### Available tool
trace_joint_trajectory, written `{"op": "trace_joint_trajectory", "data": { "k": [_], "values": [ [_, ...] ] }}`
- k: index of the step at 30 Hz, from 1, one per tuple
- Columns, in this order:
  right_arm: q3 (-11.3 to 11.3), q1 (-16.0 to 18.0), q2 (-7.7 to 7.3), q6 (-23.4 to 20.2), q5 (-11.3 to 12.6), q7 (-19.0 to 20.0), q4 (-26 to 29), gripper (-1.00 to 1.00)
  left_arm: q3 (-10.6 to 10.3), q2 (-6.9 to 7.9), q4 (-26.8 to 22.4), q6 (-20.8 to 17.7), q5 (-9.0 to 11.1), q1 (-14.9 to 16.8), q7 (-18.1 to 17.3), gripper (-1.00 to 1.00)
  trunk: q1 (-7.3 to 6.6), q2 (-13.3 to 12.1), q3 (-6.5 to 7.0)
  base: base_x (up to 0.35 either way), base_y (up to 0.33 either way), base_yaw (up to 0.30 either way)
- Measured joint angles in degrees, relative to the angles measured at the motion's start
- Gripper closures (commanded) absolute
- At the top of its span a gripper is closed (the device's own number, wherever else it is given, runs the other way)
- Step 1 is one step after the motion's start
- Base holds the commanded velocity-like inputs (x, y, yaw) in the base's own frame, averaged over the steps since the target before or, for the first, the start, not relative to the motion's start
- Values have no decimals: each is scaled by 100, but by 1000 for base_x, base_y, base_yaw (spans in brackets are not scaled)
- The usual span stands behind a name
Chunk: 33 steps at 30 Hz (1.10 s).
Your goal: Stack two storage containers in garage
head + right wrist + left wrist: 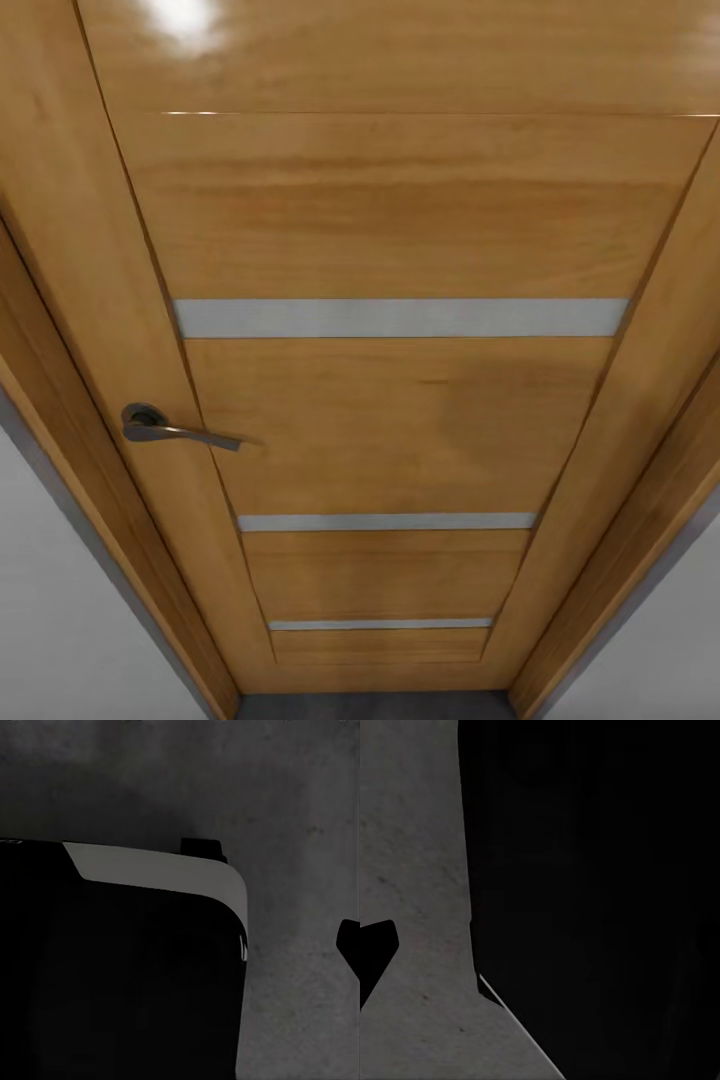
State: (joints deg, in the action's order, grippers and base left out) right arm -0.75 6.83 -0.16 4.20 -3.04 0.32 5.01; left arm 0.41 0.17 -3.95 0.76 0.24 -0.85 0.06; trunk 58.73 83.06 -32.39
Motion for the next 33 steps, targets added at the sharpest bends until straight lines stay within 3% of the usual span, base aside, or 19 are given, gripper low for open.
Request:
{"op": "trace_joint_trajectory", "data": {
  "k": [16, 30, 31, 33],
  "values": [
    [5, 0, 6, -1, 4, 1, 13, -100, -22, -23, -104, -2, -7, 0, -18, -100, 0, 0, 0, 0, 0, 0],
    [16, 0, 3, -12, 4, -23, 25, -100, -20, -11, -919, 0, -6, 0, -30, -100, 0, 0, 0, 0, 0, 0],
    [0, -1, 11, -7, 2, -24, -5, -100, -17, -7, -1334, -30, -2, -5, 5, -100, 0, 0, 0, 0, 0, 0],
    [0, 0, 9, -6, 1, -24, -10, -100, -28, -11, -3213, -55, -1, -41, 10, -100, 0, 0, 1, 0, 0, 0]
  ]
}}
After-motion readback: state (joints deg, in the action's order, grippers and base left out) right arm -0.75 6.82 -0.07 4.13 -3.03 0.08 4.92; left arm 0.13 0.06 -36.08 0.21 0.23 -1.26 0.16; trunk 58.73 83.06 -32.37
